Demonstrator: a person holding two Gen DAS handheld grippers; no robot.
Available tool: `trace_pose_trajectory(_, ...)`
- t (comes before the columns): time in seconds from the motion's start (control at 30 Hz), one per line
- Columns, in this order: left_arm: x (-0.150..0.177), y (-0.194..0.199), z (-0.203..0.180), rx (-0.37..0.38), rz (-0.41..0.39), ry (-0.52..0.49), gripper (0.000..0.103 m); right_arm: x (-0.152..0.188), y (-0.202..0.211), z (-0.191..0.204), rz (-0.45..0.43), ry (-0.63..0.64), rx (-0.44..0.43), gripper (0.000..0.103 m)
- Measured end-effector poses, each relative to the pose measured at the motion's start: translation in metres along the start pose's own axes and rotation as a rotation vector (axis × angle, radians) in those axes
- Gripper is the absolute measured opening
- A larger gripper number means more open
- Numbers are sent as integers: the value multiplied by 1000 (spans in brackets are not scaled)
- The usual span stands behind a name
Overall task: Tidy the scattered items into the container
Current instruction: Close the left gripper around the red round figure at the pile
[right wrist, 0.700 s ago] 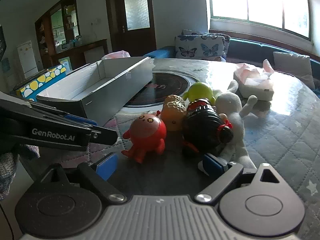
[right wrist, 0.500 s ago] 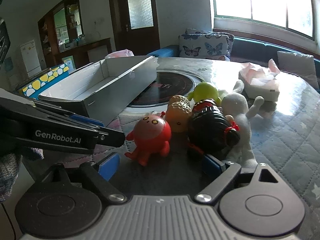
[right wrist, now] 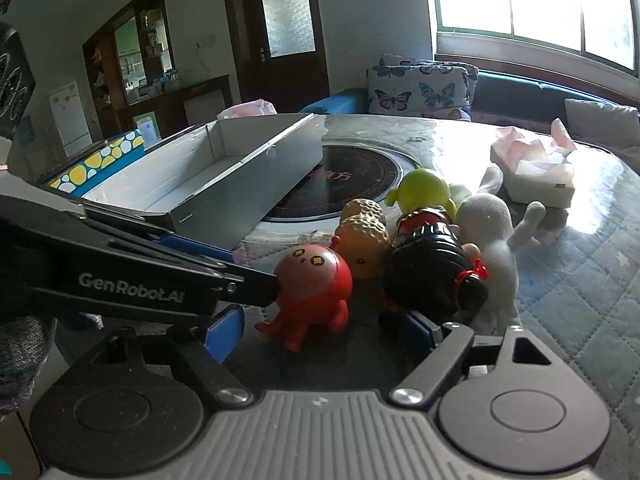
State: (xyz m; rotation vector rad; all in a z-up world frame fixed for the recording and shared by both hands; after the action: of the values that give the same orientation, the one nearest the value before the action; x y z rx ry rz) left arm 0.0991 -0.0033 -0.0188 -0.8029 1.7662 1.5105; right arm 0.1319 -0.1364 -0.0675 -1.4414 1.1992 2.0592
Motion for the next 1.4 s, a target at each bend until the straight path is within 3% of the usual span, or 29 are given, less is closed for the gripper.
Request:
trace_pose_trajectory(0.7,-8,-9,1,69,24,37,42,-7,-12,1,10,-15,-42,63)
trace_pose_trajectory(1.13,-13,-21,-1,144,61,73,41,-8,-19,-3,9,-29,-46,62)
trace_pose_trajectory(1.4,-14,-24,9,167,61,129,42,-9,-22,-5,11,-42,-38,52)
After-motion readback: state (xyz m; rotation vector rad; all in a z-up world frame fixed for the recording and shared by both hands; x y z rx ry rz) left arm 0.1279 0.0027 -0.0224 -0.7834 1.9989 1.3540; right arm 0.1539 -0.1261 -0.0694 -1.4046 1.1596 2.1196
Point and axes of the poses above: each gripper's, at about its wrist camera, not at the fingertips, and y roughly against the way its jaws point, z to its left, x to its underside, the point moved 6 cm from there along -y, roughly the way its jaws point, and after that the axes turned 11 degrees about -z, right-handed, at the moved point
